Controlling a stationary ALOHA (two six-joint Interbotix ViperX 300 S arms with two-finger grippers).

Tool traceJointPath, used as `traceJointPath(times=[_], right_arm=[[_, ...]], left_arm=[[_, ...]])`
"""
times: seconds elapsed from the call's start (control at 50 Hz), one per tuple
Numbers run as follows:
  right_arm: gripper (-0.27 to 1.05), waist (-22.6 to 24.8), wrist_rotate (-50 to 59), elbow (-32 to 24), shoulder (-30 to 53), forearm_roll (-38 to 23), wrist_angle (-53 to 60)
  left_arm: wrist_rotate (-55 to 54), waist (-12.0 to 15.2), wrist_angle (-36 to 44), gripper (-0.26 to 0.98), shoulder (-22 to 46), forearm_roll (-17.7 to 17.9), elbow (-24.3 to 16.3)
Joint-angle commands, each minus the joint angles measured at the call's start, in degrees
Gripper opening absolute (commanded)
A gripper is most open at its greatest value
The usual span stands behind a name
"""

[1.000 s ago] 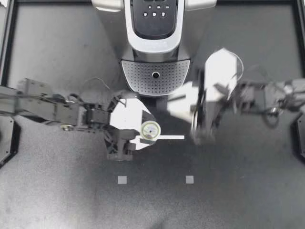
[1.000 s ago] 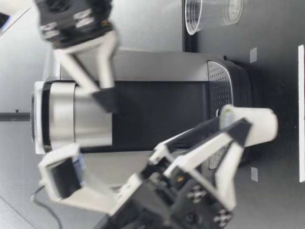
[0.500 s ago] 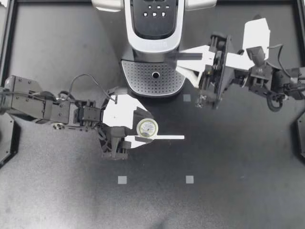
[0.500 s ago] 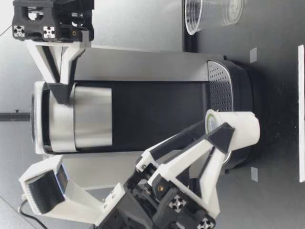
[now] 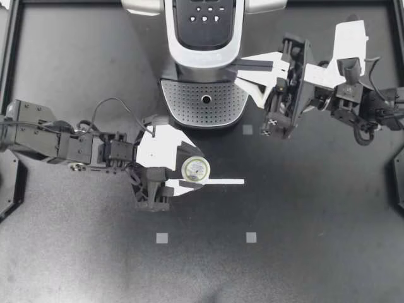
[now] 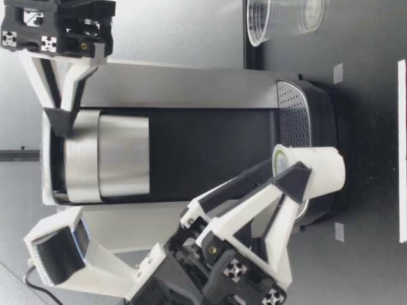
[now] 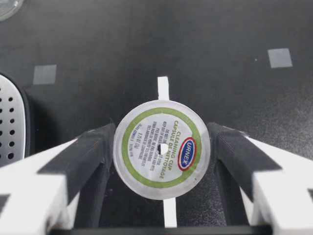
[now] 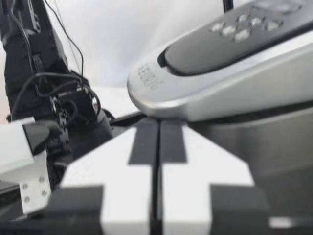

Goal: Place the coffee capsule inside the capsule container, then place the cup onto the center of the cup tray, then push the 'Hot Water' and 'Travel Mug' buttons.

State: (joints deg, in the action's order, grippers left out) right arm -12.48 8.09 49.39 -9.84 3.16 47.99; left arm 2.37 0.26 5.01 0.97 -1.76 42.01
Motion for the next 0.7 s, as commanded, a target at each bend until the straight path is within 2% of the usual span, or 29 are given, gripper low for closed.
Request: traceJointPath(times=[0.0, 0.68], right_arm=[[0.06, -0.88, -0.62, -2.72, -2.64, 0.09, 2.02], [0.06, -9.49, -3.25, -9.40, -2.20, 0.00, 2.72]], left_arm=[[-0.09, 0.18, 0.62, 0.49, -1.67, 0.09, -1.23], [0.09, -0.26, 0.53, 0.49, -2.02, 0.09, -2.46]])
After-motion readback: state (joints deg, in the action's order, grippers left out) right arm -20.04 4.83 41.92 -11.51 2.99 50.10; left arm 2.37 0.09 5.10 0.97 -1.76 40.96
